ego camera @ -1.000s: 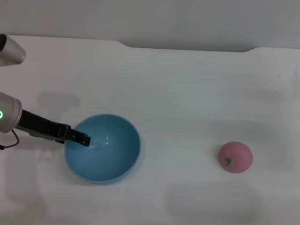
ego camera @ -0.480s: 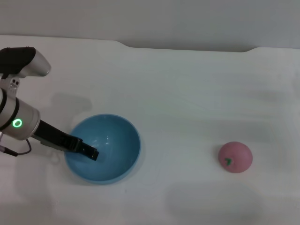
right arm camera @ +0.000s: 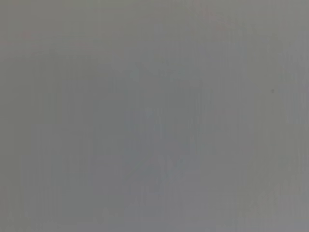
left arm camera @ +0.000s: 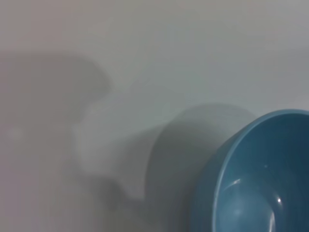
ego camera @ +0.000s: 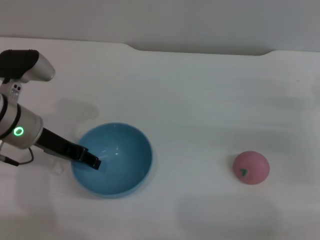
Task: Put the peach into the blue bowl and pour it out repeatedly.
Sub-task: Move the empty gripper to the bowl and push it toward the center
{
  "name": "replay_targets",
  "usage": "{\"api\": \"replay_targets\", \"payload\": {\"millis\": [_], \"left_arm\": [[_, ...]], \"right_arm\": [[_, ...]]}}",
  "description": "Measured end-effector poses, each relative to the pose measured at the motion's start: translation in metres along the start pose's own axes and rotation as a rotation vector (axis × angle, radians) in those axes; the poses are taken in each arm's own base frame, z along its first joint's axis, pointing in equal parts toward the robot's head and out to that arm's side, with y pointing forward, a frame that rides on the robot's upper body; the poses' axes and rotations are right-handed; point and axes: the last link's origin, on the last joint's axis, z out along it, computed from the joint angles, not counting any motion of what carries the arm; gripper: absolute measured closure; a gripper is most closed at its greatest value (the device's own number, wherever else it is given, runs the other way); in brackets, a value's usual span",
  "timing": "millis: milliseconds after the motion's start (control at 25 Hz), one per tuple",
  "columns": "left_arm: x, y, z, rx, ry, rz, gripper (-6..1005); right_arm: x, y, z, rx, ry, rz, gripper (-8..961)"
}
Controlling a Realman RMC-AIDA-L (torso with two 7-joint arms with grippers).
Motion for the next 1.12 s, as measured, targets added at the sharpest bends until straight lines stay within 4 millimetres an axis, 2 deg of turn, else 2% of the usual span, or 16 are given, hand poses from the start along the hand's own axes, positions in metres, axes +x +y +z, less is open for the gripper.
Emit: {"api": "replay_targets", "payload": {"millis": [560,920,1120], "left_arm": [[-0.002,0.001,0.012,0.009,-0.06,-0.016,880],[0.005,0.005,0.01,0.005,-0.053,-0.023,1001],[0.01,0.007,0.009,0.003,-0.041,-0.073,1000]], "right_arm": [[0.0,0.0,0.0,0.0,0.001,0.001,260],[-0.001,0.003,0.001,-0.013,-0.006,0.017,260],[-0.003,0.013,0.02,-0.057,0.077,0.166,261]]}}
